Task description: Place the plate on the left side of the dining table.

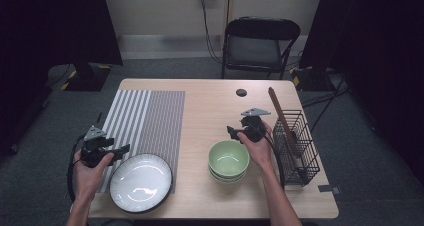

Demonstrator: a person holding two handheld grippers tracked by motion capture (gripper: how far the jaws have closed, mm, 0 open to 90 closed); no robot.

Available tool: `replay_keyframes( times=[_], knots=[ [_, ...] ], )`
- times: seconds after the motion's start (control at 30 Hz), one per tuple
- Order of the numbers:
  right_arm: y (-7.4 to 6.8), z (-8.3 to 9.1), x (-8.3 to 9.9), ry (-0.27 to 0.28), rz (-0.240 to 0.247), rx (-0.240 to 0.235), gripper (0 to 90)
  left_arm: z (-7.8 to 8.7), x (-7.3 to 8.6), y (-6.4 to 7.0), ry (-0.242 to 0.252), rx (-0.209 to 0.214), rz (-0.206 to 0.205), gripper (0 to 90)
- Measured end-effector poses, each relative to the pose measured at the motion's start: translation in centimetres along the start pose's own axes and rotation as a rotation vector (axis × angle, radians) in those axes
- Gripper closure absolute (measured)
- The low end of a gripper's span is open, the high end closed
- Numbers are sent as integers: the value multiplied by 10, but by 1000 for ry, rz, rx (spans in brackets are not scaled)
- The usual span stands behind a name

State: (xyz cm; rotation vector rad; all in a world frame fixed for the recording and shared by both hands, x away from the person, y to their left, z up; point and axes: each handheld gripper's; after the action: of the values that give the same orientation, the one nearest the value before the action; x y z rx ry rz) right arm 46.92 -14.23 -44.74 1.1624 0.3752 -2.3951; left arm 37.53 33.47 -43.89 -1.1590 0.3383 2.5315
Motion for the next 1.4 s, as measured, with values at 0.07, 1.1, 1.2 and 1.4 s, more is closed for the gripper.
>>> replay_keyframes(
  times=[0.07, 1.1, 1.2, 1.4],
  knots=[
    [-4, 3, -5, 11, 4, -18, 272, 0, 0, 2, 0, 8, -6, 296],
    [-69, 40, -63, 82, 125, -219, 485, 10, -2, 11, 21, 47, -16, 334],
    [-84, 39, -66, 85, 149, -254, 499, 11, -2, 11, 26, 61, -10, 353],
    [-118, 27, -71, 73, 188, -351, 530, 12, -2, 13, 19, 86, -17, 372]
  ],
)
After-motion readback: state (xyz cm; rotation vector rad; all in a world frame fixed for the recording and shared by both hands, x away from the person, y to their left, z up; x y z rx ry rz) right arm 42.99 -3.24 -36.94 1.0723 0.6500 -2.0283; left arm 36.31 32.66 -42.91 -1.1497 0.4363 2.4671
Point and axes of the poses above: each handheld gripper's, and its own axes: z roughly backward along the jaws, x roughly out of its underside, y roughly to its right, and after that the axes turned 1 degree about -y, right-handed
